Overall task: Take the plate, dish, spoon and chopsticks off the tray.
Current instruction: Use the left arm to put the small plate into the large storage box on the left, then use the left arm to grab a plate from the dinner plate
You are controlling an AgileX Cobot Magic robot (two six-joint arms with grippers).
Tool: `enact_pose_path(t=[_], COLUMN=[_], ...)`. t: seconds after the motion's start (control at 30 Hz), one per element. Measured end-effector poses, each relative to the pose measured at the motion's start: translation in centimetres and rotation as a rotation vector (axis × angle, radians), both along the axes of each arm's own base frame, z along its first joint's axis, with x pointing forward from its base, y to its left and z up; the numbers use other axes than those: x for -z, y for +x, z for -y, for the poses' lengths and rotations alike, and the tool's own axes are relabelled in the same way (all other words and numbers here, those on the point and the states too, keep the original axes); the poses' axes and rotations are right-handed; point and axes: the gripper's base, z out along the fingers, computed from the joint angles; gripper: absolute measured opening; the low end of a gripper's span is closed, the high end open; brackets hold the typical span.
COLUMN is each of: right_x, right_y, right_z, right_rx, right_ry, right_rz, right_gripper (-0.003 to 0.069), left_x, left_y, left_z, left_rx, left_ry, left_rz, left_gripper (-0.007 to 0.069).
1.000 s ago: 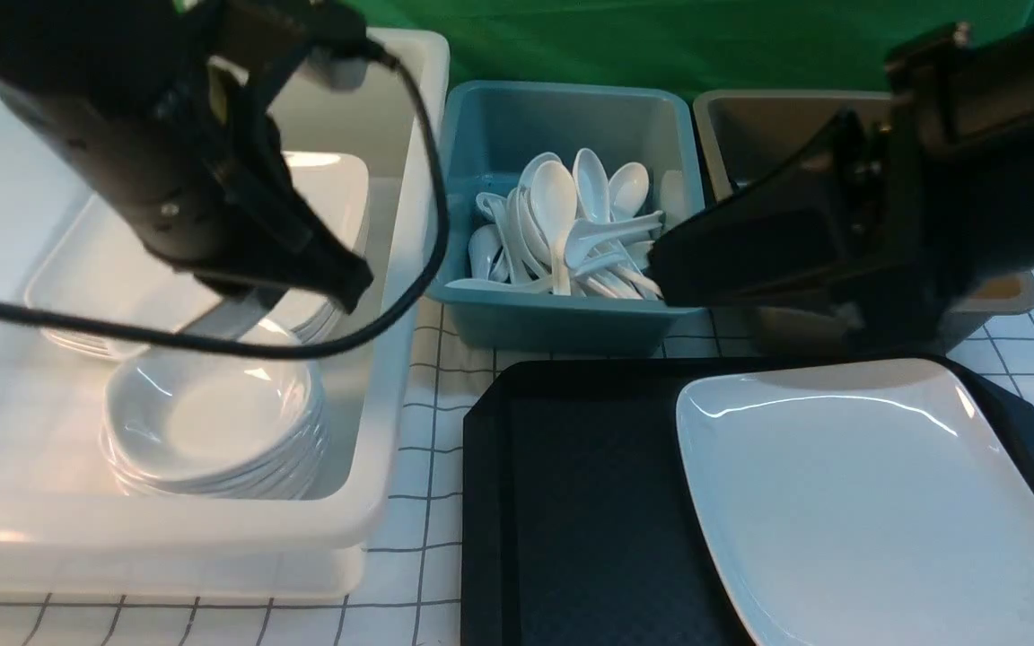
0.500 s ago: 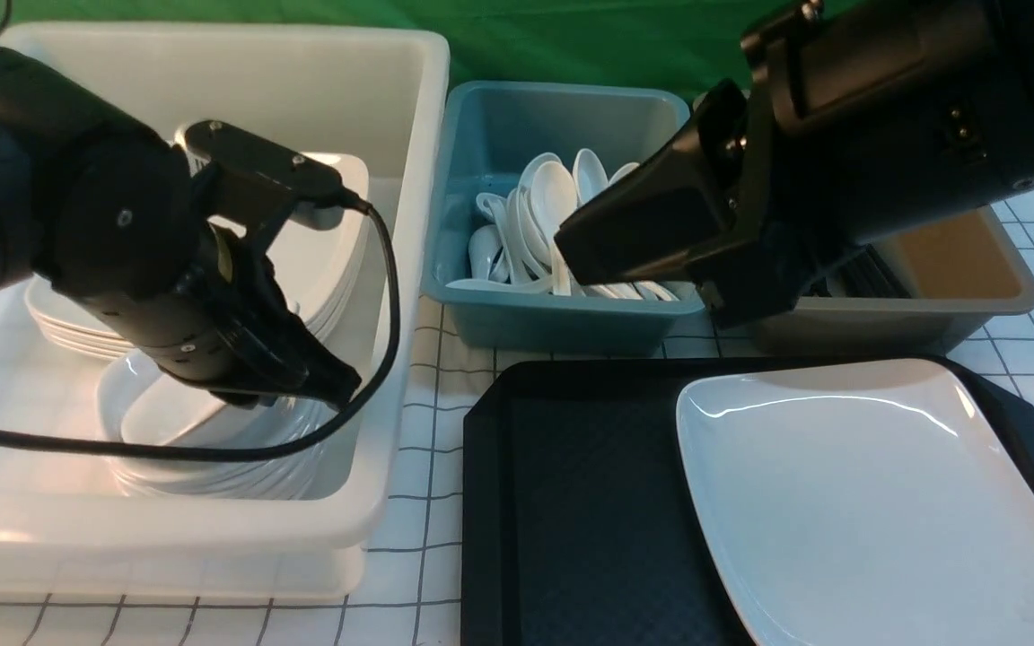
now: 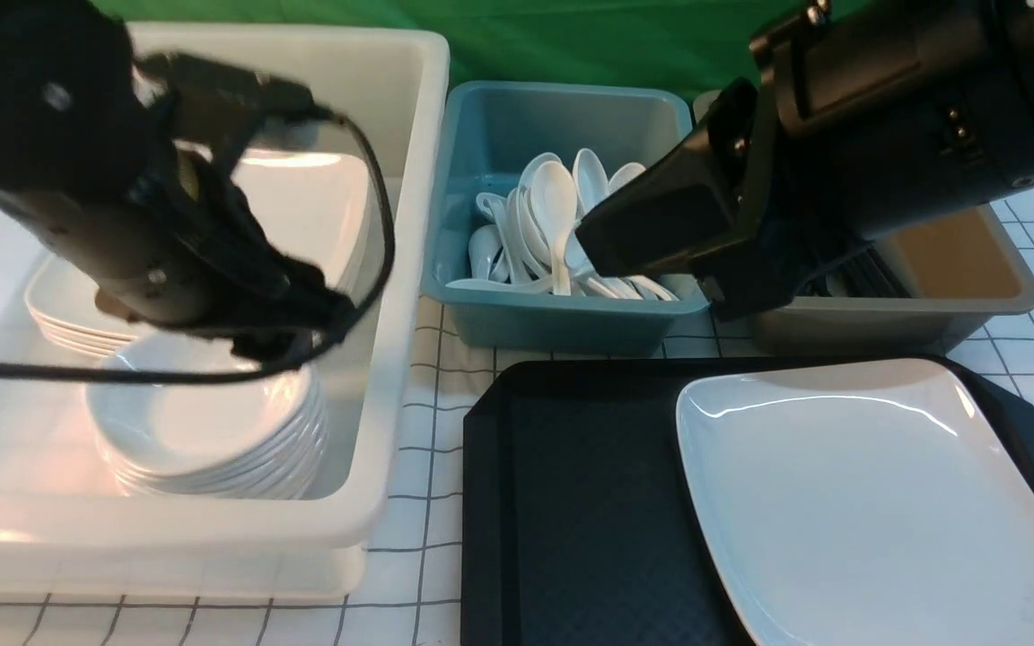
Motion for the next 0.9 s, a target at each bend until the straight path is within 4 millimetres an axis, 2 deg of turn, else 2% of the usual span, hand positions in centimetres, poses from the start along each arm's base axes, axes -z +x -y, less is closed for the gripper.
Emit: enact_pose_path(t=[0.07,0.1,0.17,0.27,0.3,0.33,0.37,0.47,0.57,0.6,0.7,0.77,0.8,0.83,0.87,0.9], right_x=[0.0,0.1,0.2,0.6,0.6,0.8,0.9,1.1,0.6,0.4,0.1,0.2,0.2,0.6,0.6,1.2], right_y=[0.1,0.2,0.3,1.0,0.9,1.2,1.3,1.8,1.9,1.8,1.7,1.4,1.3,0.9,0.8,0.4], right_z=[0.1,0.2,0.3,1.1,1.1,1.6,1.8,4.1,6.9,7.8,11.7,13.8,14.0,15.5,15.8,16.7], right_rx=[0.004,0.01,0.02,0.076,0.077,0.11,0.119,0.251,0.363,0.397,0.544,0.626,0.633,0.689,0.702,0.734], right_ry=[-0.008,-0.023,-0.041,-0.142,-0.142,-0.203,-0.222,-0.401,-0.468,-0.472,-0.472,-0.467,-0.467,-0.461,-0.458,-0.438], right_rz=[0.007,0.02,0.033,0.085,0.081,0.098,0.109,0.134,0.12,0.119,0.115,0.101,0.099,0.079,0.077,0.045], right_gripper=[0.0006,0.0006,0.0006,0.0008,0.0008,0.0007,0.0007,0.0008,0.0008,0.0008,0.0008,0.0008,0.0008,0.0008,0.0008,0.0008], left_x=[-1.0,-2.0,-2.8,-3.4,-3.4,-3.1,-3.0,-1.5,0.6,1.3,4.3,5.8,5.9,6.8,7.0,7.4], left_y=[-0.5,-1.0,-1.5,-2.1,-2.1,-1.9,-1.9,-1.1,-1.3,-1.3,-2.6,-2.7,-2.7,-2.2,-2.0,-1.1], left_z=[-0.1,-0.2,-0.2,0.6,0.6,1.3,1.5,4.5,8.3,9.2,14.0,15.8,16.0,17.2,17.5,18.6], left_rx=[0.001,0.001,0.005,0.075,0.081,0.121,0.126,0.22,0.32,0.34,0.428,0.44,0.444,0.434,0.43,0.413], left_ry=[-0.03,-0.066,-0.103,-0.196,-0.201,-0.247,-0.254,-0.342,-0.338,-0.334,-0.337,-0.336,-0.336,-0.339,-0.34,-0.346], left_rz=[0.035,0.076,0.104,0.107,0.104,0.083,0.08,0.022,-0.033,-0.049,-0.142,-0.177,-0.18,-0.197,-0.2,-0.204], left_gripper=[0.0387,0.0347,0.0292,0.0083,0.0074,0.0032,0.0024,-0.0002,-0.0004,-0.0004,-0.0004,-0.0001,-0.0001,0.0008,0.0011,0.0033])
